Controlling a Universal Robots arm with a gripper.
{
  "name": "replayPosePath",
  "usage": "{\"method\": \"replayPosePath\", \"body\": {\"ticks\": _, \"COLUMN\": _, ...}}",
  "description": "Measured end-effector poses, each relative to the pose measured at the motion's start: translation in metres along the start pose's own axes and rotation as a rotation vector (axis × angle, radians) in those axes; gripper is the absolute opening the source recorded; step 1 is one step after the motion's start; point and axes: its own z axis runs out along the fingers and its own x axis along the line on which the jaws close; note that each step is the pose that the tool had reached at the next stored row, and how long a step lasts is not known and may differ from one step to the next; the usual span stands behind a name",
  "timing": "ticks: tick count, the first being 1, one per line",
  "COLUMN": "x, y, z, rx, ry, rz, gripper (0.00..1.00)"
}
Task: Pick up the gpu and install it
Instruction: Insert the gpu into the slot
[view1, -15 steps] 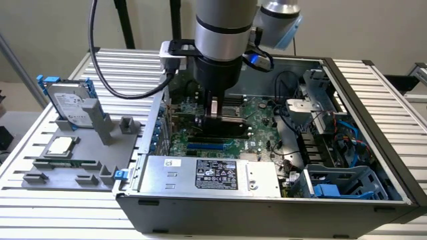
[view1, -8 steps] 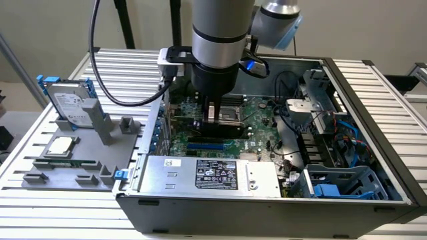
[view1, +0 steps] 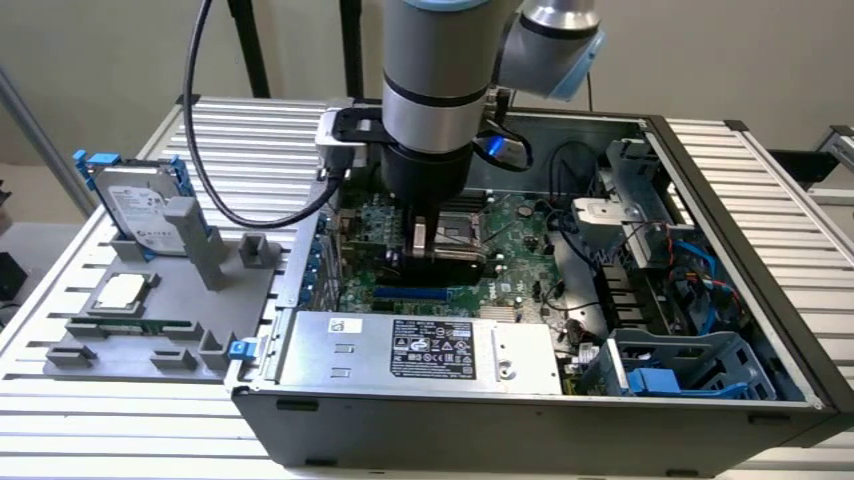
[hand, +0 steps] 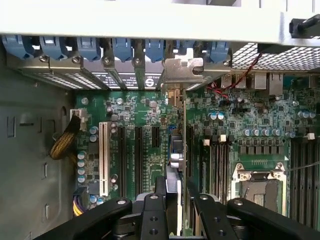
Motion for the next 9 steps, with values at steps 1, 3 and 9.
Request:
{"method": "replayPosePath", "body": {"ticks": 1, "x": 0.0002, "y": 0.0005, "z": 0.0018, "rx": 0.0001, "ry": 0.0001, "rz": 0.001, "gripper": 0.00}}
{"method": "replayPosePath", "body": {"ticks": 3, "x": 0.0005, "y": 0.0011, "z": 0.0054, "rx": 0.0002, "ry": 0.0000, "rz": 0.003, "gripper": 0.00}}
{"method": "replayPosePath", "body": {"ticks": 9, "x": 0.0010, "y": 0.0015, "z": 0.0100, "rx": -0.0034, "ry": 0.0004, "rz": 0.005, "gripper": 0.00}}
